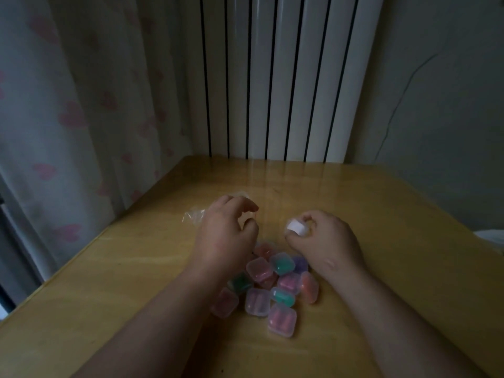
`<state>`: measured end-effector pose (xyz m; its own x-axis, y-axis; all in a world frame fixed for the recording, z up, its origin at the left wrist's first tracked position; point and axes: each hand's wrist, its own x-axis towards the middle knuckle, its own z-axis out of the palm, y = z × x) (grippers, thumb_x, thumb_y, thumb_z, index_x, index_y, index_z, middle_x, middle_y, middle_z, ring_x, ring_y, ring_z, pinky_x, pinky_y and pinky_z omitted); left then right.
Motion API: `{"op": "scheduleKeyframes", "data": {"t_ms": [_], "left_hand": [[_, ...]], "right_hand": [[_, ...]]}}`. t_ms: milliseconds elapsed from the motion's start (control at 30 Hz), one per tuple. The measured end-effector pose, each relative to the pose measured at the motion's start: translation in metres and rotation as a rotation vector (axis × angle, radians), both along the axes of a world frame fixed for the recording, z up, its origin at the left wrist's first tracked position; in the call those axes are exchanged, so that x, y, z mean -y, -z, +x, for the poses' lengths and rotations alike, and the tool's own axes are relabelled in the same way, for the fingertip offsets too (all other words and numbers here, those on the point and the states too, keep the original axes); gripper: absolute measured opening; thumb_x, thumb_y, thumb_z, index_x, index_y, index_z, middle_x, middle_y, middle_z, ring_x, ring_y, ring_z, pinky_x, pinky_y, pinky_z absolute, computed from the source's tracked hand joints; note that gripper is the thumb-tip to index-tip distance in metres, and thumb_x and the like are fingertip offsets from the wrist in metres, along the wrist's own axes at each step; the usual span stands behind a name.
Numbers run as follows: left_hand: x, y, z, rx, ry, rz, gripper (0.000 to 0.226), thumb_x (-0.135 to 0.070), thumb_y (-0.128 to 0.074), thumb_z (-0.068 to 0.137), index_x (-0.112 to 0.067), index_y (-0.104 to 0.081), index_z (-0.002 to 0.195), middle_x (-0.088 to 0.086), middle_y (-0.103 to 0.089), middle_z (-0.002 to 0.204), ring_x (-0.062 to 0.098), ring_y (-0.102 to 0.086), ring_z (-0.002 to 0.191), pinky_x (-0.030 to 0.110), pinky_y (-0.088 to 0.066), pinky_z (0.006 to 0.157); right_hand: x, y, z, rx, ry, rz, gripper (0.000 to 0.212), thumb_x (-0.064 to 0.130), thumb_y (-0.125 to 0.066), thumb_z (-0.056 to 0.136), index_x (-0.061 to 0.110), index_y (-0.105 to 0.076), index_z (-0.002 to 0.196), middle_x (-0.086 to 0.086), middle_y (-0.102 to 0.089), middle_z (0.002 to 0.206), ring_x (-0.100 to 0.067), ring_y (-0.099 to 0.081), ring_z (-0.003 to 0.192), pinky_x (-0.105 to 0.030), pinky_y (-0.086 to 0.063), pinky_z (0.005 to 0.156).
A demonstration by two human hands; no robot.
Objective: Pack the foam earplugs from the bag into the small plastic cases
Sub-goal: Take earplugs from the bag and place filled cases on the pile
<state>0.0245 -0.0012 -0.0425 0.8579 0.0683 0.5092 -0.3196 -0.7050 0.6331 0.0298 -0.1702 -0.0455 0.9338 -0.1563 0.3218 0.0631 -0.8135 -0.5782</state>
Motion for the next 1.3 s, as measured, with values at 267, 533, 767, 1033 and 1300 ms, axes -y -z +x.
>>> {"op": "scheduleKeyframes", "data": {"t_ms": [267,533,767,1033,1300], "left_hand": [[-0.001,-0.007,-0.007,-0.302,0.499,-0.631,0.015,-0.015,-0.062,0.092,-0.020,-0.073,0.100,-0.001,-0.073,0.097,0.020,-0.069,0.094,0.043,-0.057,0.086],[-0.002,-0.003,-0.003,-0.275,0.525,-0.757,0.018,-0.012,-0.066,0.085,-0.019,-0.069,0.102,0.001,-0.071,0.091,0.017,-0.070,0.087,0.028,-0.055,0.077],[-0.003,-0.006,-0.005,-0.273,0.562,-0.868,0.023,0.000,-0.060,0.086,-0.017,-0.071,0.098,0.002,-0.075,0.099,0.021,-0.069,0.104,0.035,-0.053,0.095],[-0.006,-0.010,-0.008,-0.219,0.508,-0.698,0.028,0.005,-0.068,0.081,-0.020,-0.073,0.091,-0.008,-0.074,0.099,0.015,-0.069,0.101,0.031,-0.057,0.089],[-0.004,-0.010,-0.010,-0.143,0.427,-0.589,0.031,0.000,-0.080,0.072,-0.020,-0.069,0.093,-0.005,-0.072,0.103,0.013,-0.069,0.098,0.033,-0.058,0.087]], "right_hand": [[-0.015,-0.018,-0.032,0.181,-0.270,0.169,0.022,0.027,-0.076,0.075,0.034,-0.056,0.081,0.011,-0.042,0.062,-0.002,-0.041,0.055,-0.015,-0.036,0.046],[-0.014,-0.014,-0.032,0.171,-0.318,0.241,0.046,0.031,-0.079,0.075,0.044,-0.047,0.105,0.008,-0.047,0.075,-0.002,-0.046,0.063,-0.015,-0.040,0.053],[-0.014,-0.012,-0.021,-0.121,-0.196,0.813,0.031,0.040,-0.050,0.096,0.023,-0.072,0.082,0.005,-0.049,0.067,-0.013,-0.046,0.059,-0.031,-0.037,0.056],[-0.016,-0.015,-0.026,-0.192,-0.207,0.787,0.027,0.044,-0.057,0.094,0.024,-0.074,0.086,0.004,-0.050,0.067,-0.014,-0.048,0.058,-0.031,-0.040,0.056],[-0.015,-0.015,-0.026,-0.136,-0.229,0.761,0.023,0.043,-0.057,0.093,0.026,-0.072,0.095,0.007,-0.052,0.067,-0.011,-0.049,0.061,-0.030,-0.041,0.058]]}}
